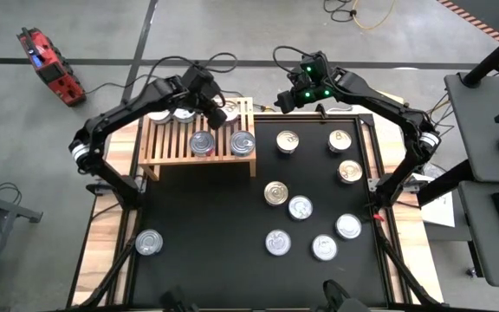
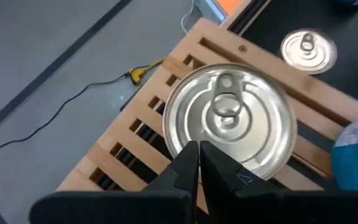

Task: Stack canned seafood by type on shelf
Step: Put the blue pink tuna can on the shelf

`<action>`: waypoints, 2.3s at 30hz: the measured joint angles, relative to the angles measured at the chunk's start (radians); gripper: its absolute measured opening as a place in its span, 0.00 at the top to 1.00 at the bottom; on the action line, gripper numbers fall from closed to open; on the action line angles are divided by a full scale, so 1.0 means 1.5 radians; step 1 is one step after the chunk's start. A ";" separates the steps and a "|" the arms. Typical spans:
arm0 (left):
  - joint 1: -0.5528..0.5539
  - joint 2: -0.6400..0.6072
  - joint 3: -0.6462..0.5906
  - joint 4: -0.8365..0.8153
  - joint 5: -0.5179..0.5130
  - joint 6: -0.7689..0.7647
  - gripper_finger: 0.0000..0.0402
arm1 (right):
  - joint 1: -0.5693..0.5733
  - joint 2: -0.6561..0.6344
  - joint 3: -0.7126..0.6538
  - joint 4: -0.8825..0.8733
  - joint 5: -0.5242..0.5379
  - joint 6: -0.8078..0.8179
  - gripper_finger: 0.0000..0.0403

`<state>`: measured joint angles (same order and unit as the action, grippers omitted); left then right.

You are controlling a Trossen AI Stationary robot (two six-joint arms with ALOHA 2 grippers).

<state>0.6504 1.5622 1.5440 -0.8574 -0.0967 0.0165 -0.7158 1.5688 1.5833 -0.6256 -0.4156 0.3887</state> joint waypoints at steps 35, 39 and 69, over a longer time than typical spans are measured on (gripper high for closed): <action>0.018 0.041 0.003 -0.025 0.104 0.080 1.00 | 0.002 0.000 0.000 0.000 -0.001 -0.002 0.96; 0.023 0.031 0.001 -0.034 0.088 0.069 1.00 | 0.002 0.000 0.000 0.000 -0.001 -0.002 0.96; 0.045 0.029 0.043 0.003 0.211 0.065 1.00 | 0.002 0.000 0.000 0.001 -0.001 -0.003 0.96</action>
<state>0.7181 1.6057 1.6084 -0.8527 0.2203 0.1147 -0.7132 1.5688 1.5833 -0.6247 -0.4168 0.3847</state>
